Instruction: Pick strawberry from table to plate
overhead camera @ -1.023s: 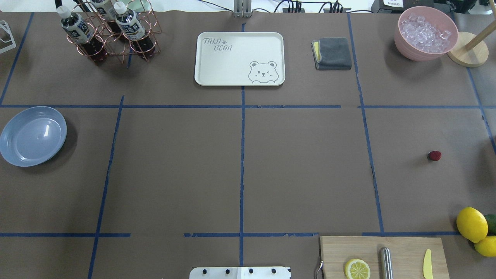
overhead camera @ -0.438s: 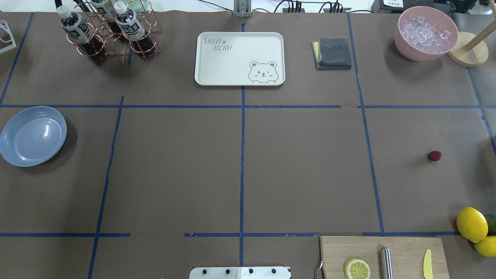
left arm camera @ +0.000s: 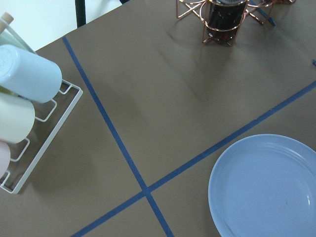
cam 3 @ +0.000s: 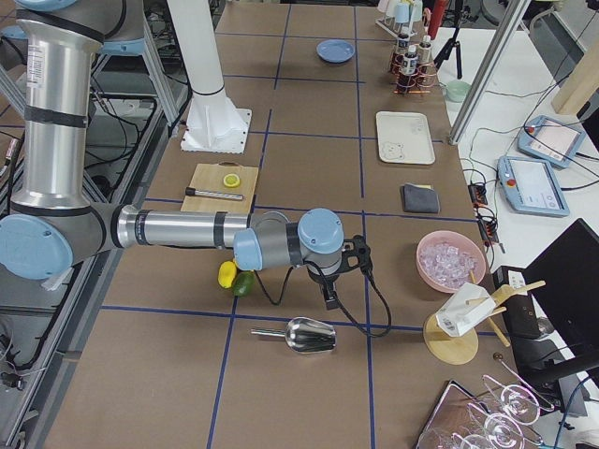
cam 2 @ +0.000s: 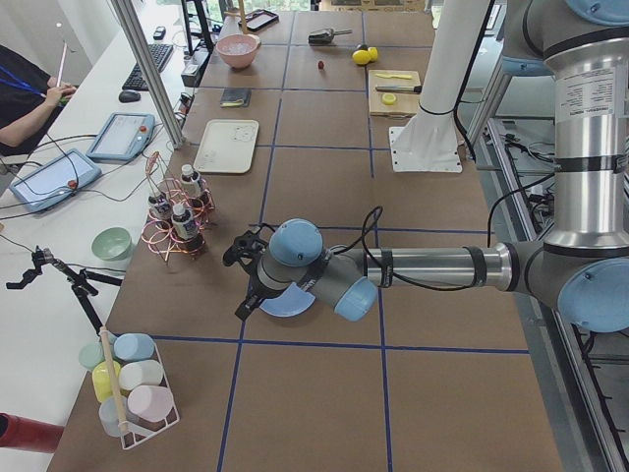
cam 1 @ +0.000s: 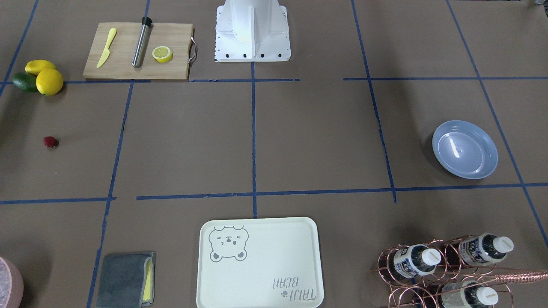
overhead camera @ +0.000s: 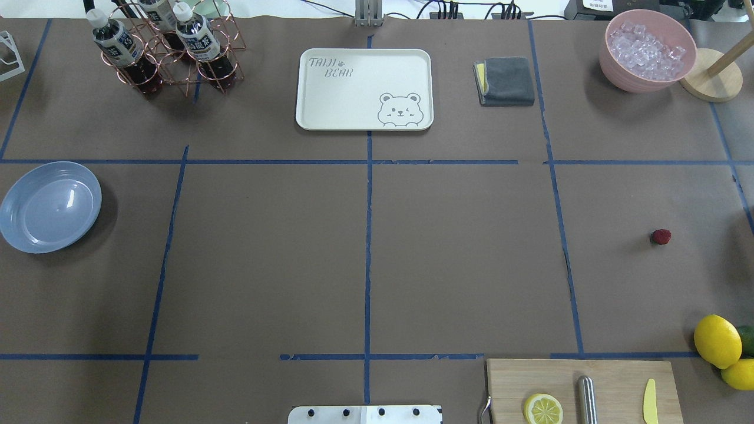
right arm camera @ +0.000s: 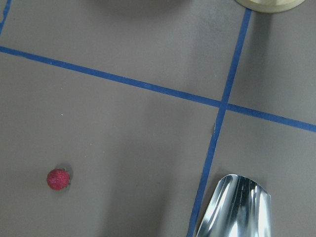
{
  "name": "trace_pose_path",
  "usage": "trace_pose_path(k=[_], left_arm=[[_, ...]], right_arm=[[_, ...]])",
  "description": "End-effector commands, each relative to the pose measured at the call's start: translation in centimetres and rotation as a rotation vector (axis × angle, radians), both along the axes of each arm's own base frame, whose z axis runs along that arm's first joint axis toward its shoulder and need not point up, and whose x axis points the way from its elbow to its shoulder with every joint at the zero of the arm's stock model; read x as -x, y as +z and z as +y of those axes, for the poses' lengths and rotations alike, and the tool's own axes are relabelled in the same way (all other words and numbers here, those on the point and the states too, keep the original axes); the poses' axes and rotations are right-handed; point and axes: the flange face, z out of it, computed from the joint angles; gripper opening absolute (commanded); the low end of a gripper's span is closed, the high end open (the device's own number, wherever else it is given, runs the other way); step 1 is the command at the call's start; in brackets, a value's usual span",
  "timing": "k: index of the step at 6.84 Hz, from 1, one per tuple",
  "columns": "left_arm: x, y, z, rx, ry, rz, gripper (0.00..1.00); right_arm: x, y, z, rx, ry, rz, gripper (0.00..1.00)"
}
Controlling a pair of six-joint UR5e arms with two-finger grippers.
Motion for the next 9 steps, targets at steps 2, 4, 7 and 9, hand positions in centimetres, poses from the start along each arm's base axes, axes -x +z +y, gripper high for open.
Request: trace_pose_path(k=[2,4,7,9], left_arm=[[-6.4,7.2,0.5,0.055,0.113,0.004,1.00],[-8.1,8.2,1.3,0.213,0.001,0.094,0.75],[-14.8,9.1,2.3,0.426,-0.140,0.201,0.44],[-15.3,10.5,2.7,0.440,-0.128,0.195,0.47]], right_arm=[[0.0,0.5,0.4,0.007,-0.001,0.000,1.00],[0.0,0.7,0.6,0.011,-0.002,0.000,1.00],[-0.1,0.9,1.0,0.000,-0.001,0.004,1.00],[-0.1,0.8,1.0,-0.003,0.000,0.004,1.00]])
